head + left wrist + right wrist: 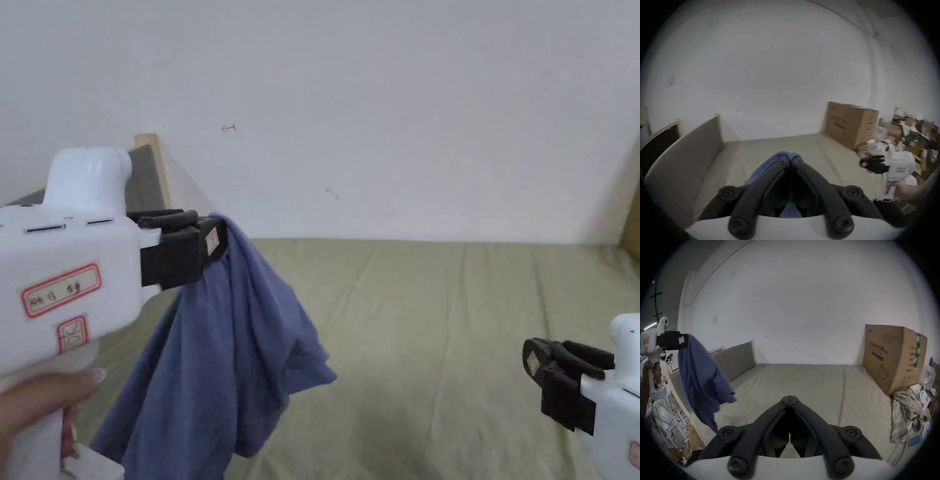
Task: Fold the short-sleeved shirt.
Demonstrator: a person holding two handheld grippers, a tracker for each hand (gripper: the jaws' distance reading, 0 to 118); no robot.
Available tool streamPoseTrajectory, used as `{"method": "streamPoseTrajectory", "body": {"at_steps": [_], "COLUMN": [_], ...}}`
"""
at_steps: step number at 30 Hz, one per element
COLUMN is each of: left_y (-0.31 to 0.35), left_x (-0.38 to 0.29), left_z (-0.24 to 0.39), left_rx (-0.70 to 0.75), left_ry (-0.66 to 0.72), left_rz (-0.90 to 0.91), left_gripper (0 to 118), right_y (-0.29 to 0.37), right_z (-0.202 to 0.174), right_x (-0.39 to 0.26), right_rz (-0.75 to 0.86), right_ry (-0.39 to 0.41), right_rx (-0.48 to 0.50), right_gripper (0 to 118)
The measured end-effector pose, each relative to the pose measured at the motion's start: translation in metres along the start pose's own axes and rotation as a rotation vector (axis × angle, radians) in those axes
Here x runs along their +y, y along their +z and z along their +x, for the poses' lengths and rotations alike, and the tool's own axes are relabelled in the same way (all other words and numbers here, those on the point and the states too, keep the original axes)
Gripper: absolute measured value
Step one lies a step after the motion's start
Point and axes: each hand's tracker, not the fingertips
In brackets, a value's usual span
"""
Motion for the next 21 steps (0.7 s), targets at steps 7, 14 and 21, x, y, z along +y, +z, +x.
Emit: {"method": "streamPoseTrajectory", "body": {"at_steps": [7,14,21], "left_y": [-0.113,-0.260,-0.283], "left_x": [-0.015,-0.140,-0.252], "left_z": [0.095,0.159,0.170], "left_rx": [-0.268,-0.392,-0.310], "left_ry": [0.069,0.336,0.564], "left_rz": [-0.193,-0.785,-0.952], "left_gripper": [1,1,98], "right_y": [0.059,0.077,0.068], "right_z": [0.059,0.101,0.117], "right_x": [-0.005,-0.029,-0.051], "right_rz": [0.044,0.006,-0.049], "right_ry": [-0.055,-0.155,-0.202], "right_rx": [-0.138,-0.225,-0.219], "right_gripper": [0,0,0]}}
